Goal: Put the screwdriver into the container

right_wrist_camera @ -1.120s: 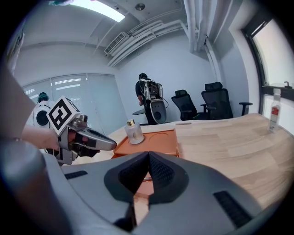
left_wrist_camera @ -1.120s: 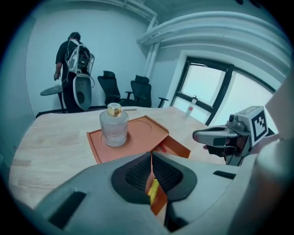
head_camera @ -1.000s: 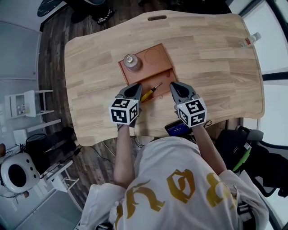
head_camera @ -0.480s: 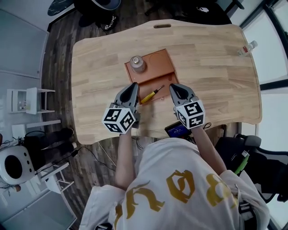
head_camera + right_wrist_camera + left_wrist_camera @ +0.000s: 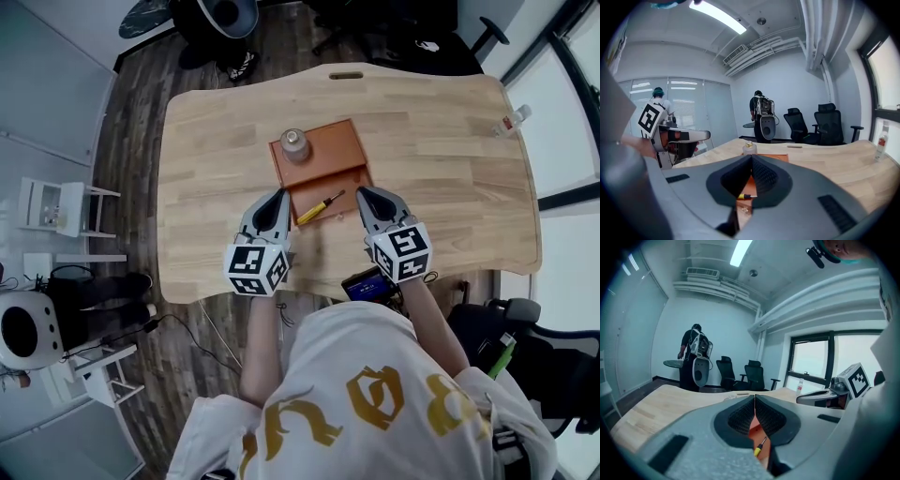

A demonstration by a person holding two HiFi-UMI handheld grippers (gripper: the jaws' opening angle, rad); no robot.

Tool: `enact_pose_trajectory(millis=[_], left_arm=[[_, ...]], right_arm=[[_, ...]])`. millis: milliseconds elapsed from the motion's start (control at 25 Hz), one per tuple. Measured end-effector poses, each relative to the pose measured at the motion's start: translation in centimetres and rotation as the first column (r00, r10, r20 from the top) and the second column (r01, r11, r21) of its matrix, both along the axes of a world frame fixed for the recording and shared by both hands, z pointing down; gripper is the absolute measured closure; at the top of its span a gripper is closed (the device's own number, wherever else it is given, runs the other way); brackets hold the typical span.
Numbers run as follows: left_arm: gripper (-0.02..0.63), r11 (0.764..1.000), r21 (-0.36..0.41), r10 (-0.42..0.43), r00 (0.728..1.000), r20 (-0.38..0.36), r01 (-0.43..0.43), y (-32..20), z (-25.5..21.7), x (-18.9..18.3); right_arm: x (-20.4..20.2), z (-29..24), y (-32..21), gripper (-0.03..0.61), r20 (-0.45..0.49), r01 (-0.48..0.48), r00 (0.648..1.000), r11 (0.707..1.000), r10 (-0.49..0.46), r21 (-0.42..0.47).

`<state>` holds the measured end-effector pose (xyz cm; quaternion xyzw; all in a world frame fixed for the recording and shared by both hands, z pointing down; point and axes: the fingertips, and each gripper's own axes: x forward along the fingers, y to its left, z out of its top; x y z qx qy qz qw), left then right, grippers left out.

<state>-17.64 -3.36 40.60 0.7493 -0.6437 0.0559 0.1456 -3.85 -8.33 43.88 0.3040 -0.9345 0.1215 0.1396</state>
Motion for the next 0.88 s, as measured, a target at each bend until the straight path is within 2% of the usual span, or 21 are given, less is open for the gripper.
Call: enact_pose_trajectory(millis=[480, 680, 880], left_arm=[[0.603, 0.998, 0.001, 0.059, 0.996, 0.059, -0.059, 0.9, -0.2, 1.5], [0.604, 0.997, -0.009, 0.077, 0.997, 0.013, -0.077, 1.2, -0.2, 1.7], [0.604, 0.997, -0.022, 0.074, 0.997, 0.023, -0.074, 0.9, 0.3, 1.6]], right_arm=[[1.3, -0.7, 0.6, 0.569, -0.026, -0.045, 0.999, 0.999, 0.046, 0.029], [1.4, -0.7, 0.9, 0.569, -0.018, -0.051, 0.999, 0.998, 0.051, 0.023], [1.2, -0.1, 0.9, 0.569, -0.01, -0.046, 0.999, 0.999, 0.046, 0.002]])
